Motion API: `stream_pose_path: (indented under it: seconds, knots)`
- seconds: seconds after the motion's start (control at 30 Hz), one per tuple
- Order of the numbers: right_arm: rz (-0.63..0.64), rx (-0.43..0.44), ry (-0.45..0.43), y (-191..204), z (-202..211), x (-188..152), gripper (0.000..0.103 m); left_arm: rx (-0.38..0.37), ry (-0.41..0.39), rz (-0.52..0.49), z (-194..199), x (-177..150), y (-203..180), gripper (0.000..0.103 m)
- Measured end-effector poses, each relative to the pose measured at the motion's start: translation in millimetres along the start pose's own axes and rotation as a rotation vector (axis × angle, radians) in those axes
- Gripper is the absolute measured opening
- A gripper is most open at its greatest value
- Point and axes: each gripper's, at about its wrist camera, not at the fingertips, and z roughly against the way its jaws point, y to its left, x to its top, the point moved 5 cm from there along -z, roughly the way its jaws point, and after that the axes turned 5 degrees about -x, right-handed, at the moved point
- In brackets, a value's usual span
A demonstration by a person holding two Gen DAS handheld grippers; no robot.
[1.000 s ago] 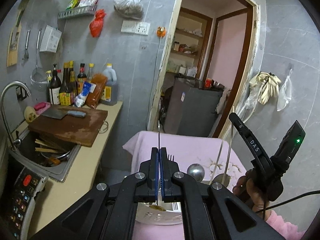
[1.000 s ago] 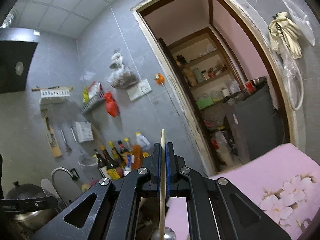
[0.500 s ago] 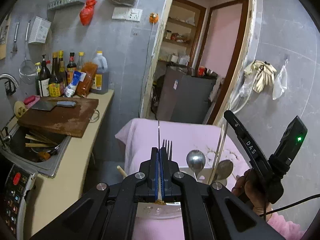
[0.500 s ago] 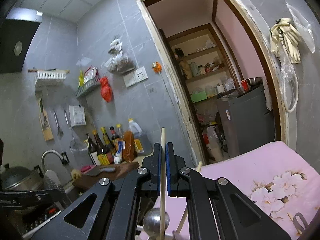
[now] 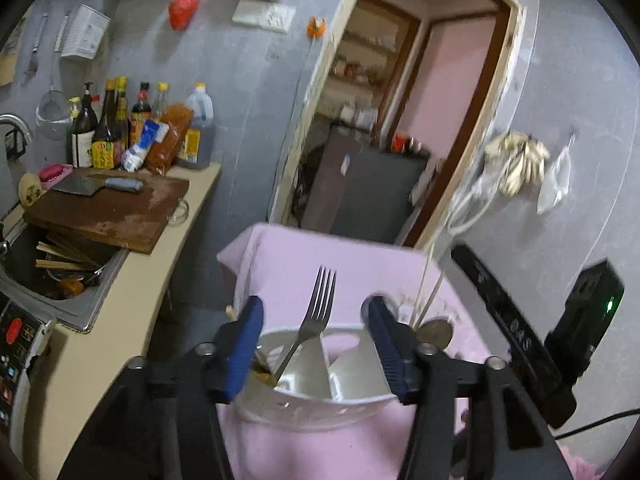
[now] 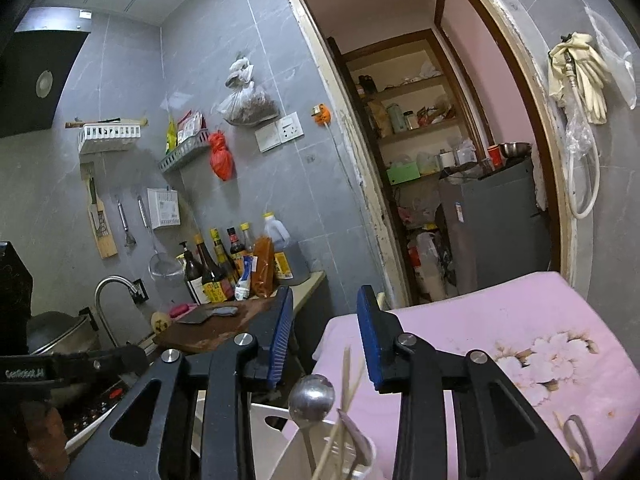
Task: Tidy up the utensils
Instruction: 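Open both tools to drop the knife and chopstick into the caddy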
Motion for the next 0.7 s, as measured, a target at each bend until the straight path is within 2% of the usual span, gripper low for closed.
stream_pose_path:
  seconds: [0.03, 0.1, 0.23, 0.3, 0.5, 0.57, 0.7]
  knots:
    - [0.002, -0.006, -0.007, -3, 5, 3, 0.033, 0.004, -0.002, 0.000, 0, 1, -1, 0.053]
    - [0.008, -0.018, -0.019, -7, 12, 10, 0.047, 0.020, -0.001, -0.011, -1, 1, -6, 0.054]
    - [0.020, -0.047, -0.034, -21, 29, 24, 0.057, 0.048, -0.036, -0.042, 0, 5, -21, 0.073]
    - [0.025, -0.065, -0.038, -30, 37, 30, 0.069, 0.058, -0.058, -0.058, 0, 7, -31, 0.078]
    - [0.053, -0.130, -0.022, -62, 57, 43, 0.095, 0.103, -0.117, -0.093, -6, 7, -63, 0.097]
    - [0.058, -0.149, -0.012, -74, 63, 45, 0.102, 0.117, -0.141, -0.101, -8, 6, -73, 0.101]
    - [0.083, -0.187, 0.011, -99, 72, 47, 0.102, 0.126, -0.170, -0.115, -15, 2, -96, 0.102]
